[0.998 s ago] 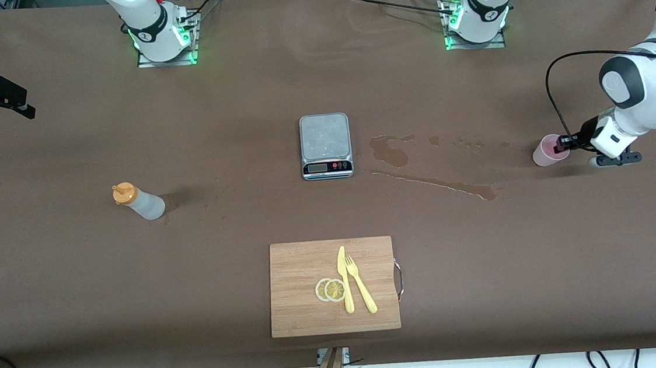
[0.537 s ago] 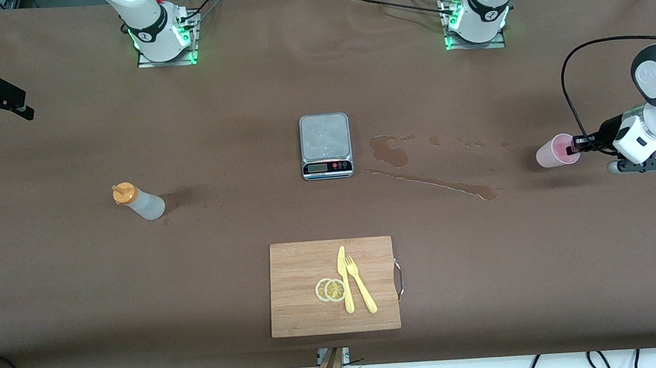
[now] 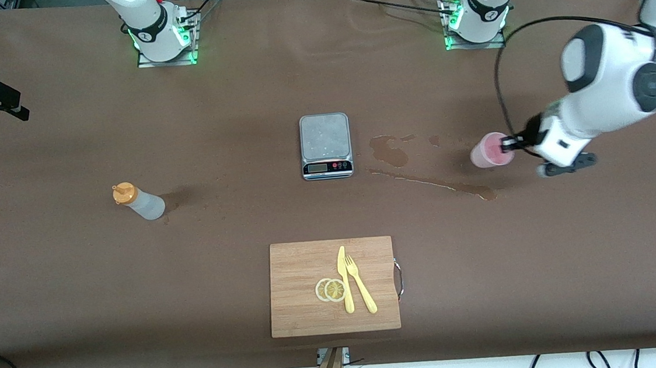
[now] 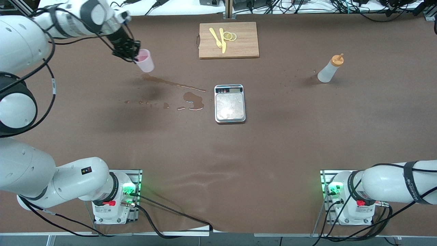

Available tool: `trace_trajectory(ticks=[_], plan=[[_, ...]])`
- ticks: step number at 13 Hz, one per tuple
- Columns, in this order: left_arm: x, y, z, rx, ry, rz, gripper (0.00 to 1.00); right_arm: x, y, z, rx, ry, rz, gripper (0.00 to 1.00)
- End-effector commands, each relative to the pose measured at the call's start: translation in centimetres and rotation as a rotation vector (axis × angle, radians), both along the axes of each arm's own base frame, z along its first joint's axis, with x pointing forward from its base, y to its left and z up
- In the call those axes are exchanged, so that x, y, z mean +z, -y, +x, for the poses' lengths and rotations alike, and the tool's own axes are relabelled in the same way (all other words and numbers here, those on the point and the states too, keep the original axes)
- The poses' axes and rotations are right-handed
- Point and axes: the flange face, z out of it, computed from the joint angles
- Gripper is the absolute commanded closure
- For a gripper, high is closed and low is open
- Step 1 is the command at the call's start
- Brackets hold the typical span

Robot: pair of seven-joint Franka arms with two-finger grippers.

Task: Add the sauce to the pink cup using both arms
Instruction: 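Carry the pink cup with the left gripper onto the scale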

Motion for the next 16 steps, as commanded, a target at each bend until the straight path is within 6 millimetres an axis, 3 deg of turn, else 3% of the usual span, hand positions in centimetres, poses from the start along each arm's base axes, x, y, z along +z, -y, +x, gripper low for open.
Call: trace_trajectory(ticks=[1,5,8,10,16], plan=[[0.9,7.6,-2.7,0.073,-0.039,0.006,1.0,0.7,-0.1,0.2,0.001,0.014,0.01,0.0],[-0.7,20.8,-9.5,0.123,0.033,-0.025,1.0,0.7,0.2,0.2,-0.004,0.014,0.01,0.0],[-2.1,27.8,-12.9,0.194,0.086,-0.127,1.0,0.7,0.6,0.2,-0.011,0.015,0.001,0.0],[-4.1,30.0,-14.5,0.166,0.093,-0.138,1.0,0.7,1.2,0.1,-0.02,0.015,0.0,0.0],[-9.5,32.3,-15.8,0.18,0.122,-0.085,1.0,-0.4,1.4,1.0,-0.026,0.006,0.001,0.0]])
